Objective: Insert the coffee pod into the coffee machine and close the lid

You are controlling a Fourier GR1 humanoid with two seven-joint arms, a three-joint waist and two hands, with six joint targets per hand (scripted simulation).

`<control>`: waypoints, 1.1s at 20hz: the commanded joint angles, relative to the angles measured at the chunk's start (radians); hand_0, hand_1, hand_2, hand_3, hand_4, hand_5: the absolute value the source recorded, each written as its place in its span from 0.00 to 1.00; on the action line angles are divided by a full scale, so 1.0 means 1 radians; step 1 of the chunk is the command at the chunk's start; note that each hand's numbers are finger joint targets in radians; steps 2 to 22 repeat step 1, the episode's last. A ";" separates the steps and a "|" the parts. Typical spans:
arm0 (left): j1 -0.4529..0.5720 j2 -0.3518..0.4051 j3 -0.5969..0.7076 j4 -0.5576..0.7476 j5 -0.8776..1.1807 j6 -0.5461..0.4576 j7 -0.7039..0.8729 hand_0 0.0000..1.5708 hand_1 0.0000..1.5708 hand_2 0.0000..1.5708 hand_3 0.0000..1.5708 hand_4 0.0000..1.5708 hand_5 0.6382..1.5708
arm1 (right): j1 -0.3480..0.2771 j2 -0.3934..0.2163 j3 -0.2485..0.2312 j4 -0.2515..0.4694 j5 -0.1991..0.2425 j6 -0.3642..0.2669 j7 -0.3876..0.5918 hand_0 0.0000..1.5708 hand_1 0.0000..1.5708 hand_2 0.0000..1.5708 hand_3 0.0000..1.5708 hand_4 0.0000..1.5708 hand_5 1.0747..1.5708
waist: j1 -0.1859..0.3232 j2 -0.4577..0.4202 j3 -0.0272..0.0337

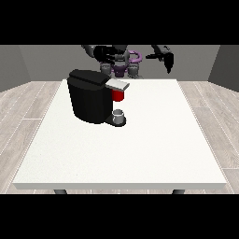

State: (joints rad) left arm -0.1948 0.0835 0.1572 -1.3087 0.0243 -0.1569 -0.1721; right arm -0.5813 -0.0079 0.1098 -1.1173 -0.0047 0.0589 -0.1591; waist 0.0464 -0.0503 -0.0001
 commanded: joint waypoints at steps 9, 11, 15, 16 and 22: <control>0.024 -0.009 0.007 0.067 -0.024 0.026 -0.068 0.00 0.00 0.00 0.00 0.12 1.00 | 0.162 0.008 0.128 -0.089 -0.096 -0.069 0.012 0.00 0.00 0.00 0.00 0.10 1.00 | -0.066 -0.050 -0.0002; 0.024 -0.009 0.007 0.067 -0.024 0.026 -0.068 0.00 0.00 0.00 0.00 0.12 1.00 | 0.162 0.008 0.128 -0.089 -0.096 -0.069 0.012 0.00 0.00 0.00 0.00 0.10 1.00 | -0.066 -0.050 -0.0002; 0.024 -0.009 0.007 0.067 -0.024 0.026 -0.068 0.00 0.00 0.00 0.00 0.12 1.00 | 0.162 0.008 0.128 -0.089 -0.096 -0.069 0.012 0.00 0.00 0.00 0.00 0.10 1.00 | -0.066 -0.050 -0.0002; 0.024 -0.009 0.007 0.067 -0.024 0.026 -0.068 0.00 0.00 0.00 0.00 0.12 1.00 | 0.162 0.008 0.128 -0.089 -0.096 -0.069 0.012 0.00 0.00 0.00 0.00 0.10 1.00 | -0.066 -0.050 -0.0002; 0.024 -0.009 0.007 0.067 -0.024 0.026 -0.068 0.00 0.00 0.00 0.00 0.12 1.00 | 0.162 0.008 0.128 -0.089 -0.096 -0.069 0.012 0.00 0.00 0.00 0.00 0.10 1.00 | -0.066 -0.050 -0.0002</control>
